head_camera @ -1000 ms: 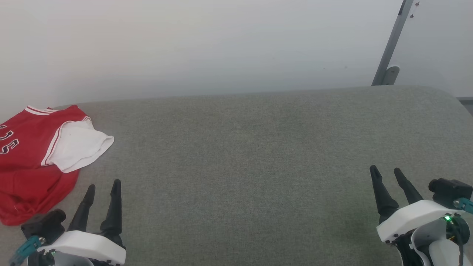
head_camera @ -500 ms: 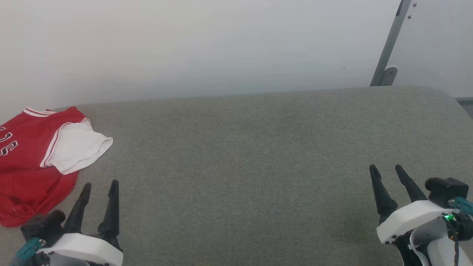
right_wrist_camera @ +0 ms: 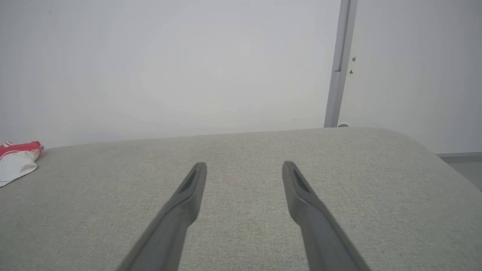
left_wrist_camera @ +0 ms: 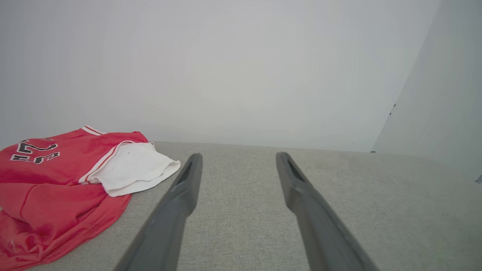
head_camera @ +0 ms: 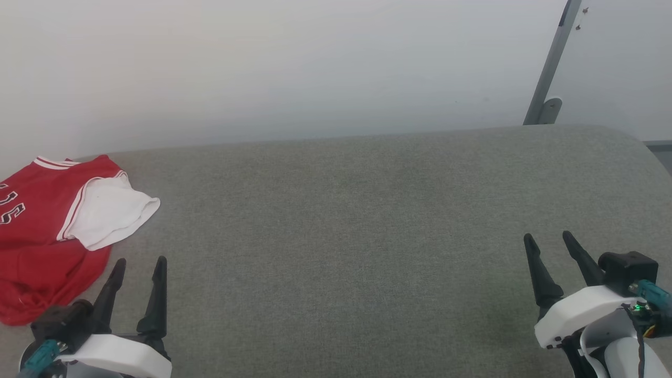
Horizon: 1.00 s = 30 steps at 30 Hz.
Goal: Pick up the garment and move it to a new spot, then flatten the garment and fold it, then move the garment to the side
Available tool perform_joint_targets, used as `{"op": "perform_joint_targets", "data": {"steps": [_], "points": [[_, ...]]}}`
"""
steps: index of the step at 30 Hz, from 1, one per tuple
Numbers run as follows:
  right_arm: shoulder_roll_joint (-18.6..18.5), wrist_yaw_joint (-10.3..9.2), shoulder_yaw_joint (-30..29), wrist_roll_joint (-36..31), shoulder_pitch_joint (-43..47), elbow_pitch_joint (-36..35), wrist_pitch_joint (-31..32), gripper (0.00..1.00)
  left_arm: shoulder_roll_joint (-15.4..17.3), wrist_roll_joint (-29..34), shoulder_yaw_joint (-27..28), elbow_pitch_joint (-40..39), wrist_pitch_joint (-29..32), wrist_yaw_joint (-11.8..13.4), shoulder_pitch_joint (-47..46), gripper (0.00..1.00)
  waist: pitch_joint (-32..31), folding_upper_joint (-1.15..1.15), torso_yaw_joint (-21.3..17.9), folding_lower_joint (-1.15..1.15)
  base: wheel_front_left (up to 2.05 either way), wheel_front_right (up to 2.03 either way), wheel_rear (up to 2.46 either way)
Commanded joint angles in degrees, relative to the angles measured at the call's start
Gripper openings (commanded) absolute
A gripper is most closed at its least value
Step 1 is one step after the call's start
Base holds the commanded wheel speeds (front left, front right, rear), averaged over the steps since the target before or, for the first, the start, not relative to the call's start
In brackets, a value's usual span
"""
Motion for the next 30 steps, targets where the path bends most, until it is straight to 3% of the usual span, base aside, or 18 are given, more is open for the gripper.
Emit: {"op": "perform_joint_targets", "data": {"steps": [1, 30], "points": [[-0.2, 0.0, 0.1, -1.2, 0.0, 0.1, -0.5, 1.0, 0.5, 1.4, -0.1, -0.2, -0.6, 0.2, 0.6, 1.0, -0.1, 0.0, 0.0, 0.0, 0.0, 0.0, 0.0], [0.6, 0.0, 0.0, -2.5, 0.0, -0.7, -0.5, 1.0, 0.7, -0.7, 0.1, 1.4, -0.5, 0.9, -0.7, 1.0, -0.1, 0.0, 1.3, 0.0, 0.0, 0.0, 0.0]]}}
